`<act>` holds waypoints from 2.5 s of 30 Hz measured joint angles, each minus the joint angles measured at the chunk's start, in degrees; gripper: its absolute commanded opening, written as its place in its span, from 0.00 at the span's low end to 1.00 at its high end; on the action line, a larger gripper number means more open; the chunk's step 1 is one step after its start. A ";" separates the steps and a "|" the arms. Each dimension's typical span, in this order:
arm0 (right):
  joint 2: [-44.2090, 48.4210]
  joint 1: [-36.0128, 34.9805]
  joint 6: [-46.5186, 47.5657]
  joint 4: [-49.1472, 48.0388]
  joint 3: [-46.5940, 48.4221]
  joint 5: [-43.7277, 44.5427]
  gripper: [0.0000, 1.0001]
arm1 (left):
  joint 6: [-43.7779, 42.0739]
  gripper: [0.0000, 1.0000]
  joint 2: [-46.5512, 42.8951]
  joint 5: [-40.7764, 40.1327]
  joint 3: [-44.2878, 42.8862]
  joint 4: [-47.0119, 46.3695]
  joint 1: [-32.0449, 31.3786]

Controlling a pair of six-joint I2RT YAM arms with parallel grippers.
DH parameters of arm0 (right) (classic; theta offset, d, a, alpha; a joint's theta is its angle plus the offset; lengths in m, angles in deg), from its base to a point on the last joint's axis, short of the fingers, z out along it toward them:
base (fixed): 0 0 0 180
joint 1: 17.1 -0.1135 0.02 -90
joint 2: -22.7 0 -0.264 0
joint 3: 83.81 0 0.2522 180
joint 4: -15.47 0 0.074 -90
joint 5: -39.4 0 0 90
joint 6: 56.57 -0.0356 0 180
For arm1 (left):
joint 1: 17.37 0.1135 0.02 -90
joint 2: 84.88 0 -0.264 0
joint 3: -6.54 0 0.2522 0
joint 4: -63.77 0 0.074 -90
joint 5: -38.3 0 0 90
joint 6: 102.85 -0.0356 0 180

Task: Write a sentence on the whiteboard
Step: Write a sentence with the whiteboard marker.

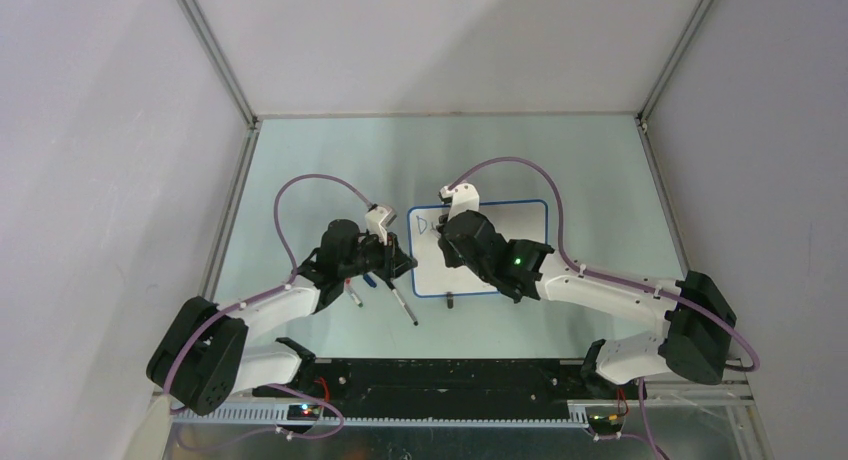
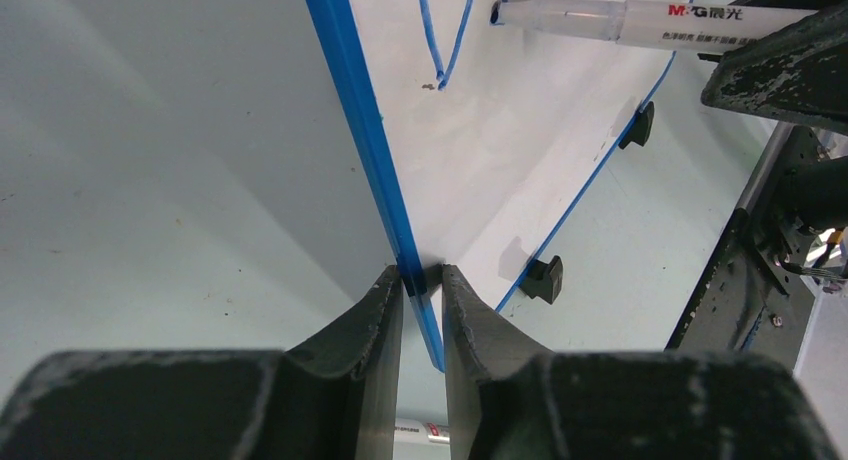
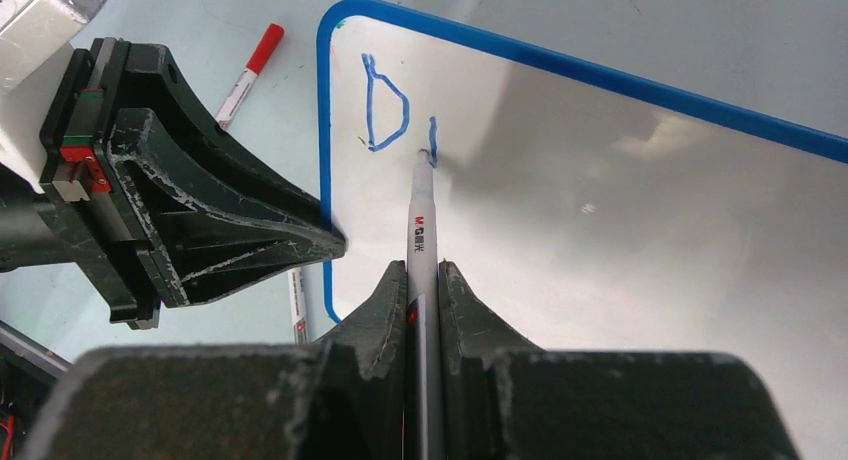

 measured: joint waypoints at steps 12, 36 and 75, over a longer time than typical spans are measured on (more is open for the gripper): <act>0.00 0.09 0.00 0.13 0.09 -0.04 0.00 | 0.00 0.25 -0.09 -0.13 0.00 0.02 0.00; 0.09 -0.17 0.00 2.10 0.50 0.11 0.00 | -0.09 0.25 -0.63 -0.20 0.00 0.20 0.00; -0.02 0.87 0.00 2.54 2.56 1.03 0.00 | -0.52 0.24 -0.66 -0.17 0.00 0.22 -0.07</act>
